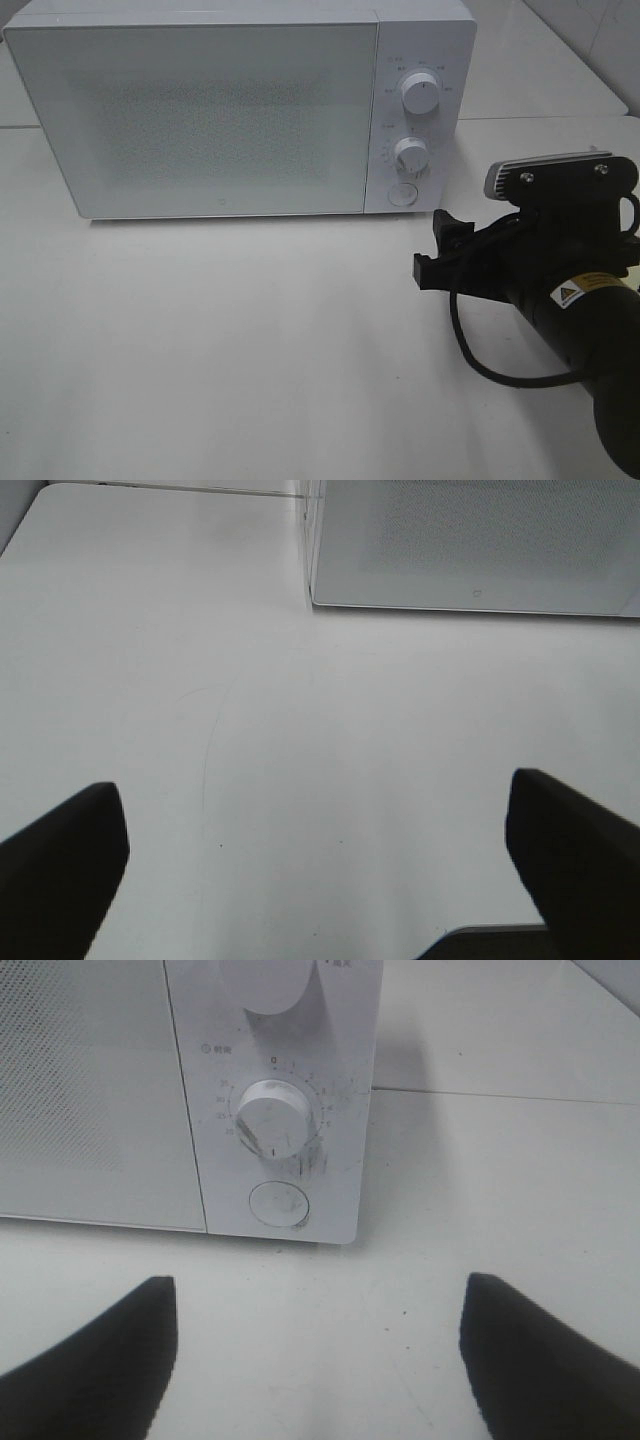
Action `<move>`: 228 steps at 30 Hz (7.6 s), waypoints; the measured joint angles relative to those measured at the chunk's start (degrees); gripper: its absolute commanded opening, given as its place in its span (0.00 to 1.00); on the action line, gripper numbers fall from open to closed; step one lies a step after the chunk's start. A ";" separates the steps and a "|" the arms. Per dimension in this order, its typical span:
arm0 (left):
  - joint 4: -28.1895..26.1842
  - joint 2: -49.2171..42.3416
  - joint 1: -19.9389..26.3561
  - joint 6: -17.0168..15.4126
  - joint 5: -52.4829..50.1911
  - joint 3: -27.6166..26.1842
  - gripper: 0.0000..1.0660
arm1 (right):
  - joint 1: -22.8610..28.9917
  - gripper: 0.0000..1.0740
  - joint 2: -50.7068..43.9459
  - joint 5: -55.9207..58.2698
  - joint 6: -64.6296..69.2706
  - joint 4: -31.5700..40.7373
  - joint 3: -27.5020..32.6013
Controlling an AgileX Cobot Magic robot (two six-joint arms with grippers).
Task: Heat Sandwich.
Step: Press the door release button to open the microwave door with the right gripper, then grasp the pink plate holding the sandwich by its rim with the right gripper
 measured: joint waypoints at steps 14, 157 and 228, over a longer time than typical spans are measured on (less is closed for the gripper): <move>0.00 0.00 0.00 0.00 0.00 0.00 0.91 | 0.97 0.69 0.11 -0.23 16.50 0.63 0.00; 0.00 0.00 0.00 0.00 0.00 0.00 0.91 | -16.27 0.00 32.66 10.89 94.31 -7.62 -36.50; 0.00 0.00 0.00 0.00 0.00 0.00 0.91 | -13.06 0.00 7.79 26.36 87.78 -8.71 -17.02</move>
